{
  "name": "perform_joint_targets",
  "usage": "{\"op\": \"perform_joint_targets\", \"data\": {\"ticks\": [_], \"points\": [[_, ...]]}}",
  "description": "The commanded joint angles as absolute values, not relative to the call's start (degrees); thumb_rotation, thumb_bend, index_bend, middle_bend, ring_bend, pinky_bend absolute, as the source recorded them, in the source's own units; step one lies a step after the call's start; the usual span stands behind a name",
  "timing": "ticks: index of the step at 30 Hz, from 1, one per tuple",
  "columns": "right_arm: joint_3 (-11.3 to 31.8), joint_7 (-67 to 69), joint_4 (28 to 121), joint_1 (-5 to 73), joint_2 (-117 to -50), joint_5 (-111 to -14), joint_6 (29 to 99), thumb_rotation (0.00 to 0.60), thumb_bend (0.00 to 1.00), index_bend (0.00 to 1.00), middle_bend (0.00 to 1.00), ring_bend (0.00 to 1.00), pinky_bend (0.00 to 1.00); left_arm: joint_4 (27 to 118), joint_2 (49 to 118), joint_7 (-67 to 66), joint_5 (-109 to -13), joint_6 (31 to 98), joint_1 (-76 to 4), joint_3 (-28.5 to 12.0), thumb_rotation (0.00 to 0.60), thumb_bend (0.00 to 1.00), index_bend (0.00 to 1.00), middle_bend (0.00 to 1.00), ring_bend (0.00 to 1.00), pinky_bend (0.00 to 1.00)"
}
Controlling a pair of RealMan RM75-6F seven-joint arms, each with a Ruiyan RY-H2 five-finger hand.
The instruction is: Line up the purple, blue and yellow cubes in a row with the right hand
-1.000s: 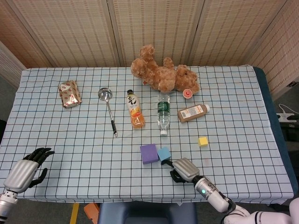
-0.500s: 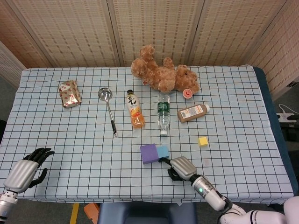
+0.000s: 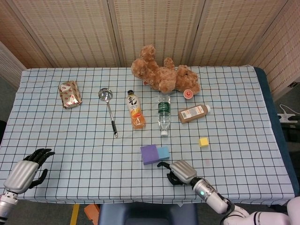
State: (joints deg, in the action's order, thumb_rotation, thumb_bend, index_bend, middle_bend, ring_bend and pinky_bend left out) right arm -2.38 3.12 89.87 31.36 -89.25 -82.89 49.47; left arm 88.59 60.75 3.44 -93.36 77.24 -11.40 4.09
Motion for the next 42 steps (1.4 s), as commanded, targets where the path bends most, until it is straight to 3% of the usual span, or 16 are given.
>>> {"op": "perform_joint_targets", "data": {"ticks": [1,6,16,31,42], "points": [[-3.27,3.54,91.95,31.46,-86.68,-84.29,49.91,0.6,0.61,0.26,0.93,0.99,1.0,88.61,60.74,3.46,-93.39,77.34,-11.37,4.08,0.6,0.56,0.19,0.13,0.11,0.34],[-2.38,-4.0,92.96,31.06,-84.83,-82.02,51.55,0.6,0.61,0.33,0.93,0.99,1.0,88.68,60.7,3.46,-93.4,77.39,-11.33,4.09,0.6,0.56,0.19,0.13,0.11,0.34],[0.34,-12.79,91.31,30.04,-87.42,-76.39,54.91,0.6,0.61,0.43,0.93,0.99,1.0,88.74,60.75,3.22,-93.31,77.15,-11.41,4.09,0.6,0.56,0.19,0.13,0.11,0.34],[1.01,-14.01,83.95,29.1,-94.0,-78.29,59.05,0.6,0.61,0.37,0.93,0.99,1.0,88.73,60.61,3.59,-93.37,77.25,-11.39,4.12,0.6,0.56,0.19,0.13,0.11,0.34],[0.33,-10.78,82.38,29.03,-94.49,-80.26,58.76,0.6,0.61,0.34,0.93,0.99,1.0,88.78,60.52,3.75,-93.46,77.2,-11.42,4.18,0.6,0.56,0.19,0.13,0.11,0.34]]}}
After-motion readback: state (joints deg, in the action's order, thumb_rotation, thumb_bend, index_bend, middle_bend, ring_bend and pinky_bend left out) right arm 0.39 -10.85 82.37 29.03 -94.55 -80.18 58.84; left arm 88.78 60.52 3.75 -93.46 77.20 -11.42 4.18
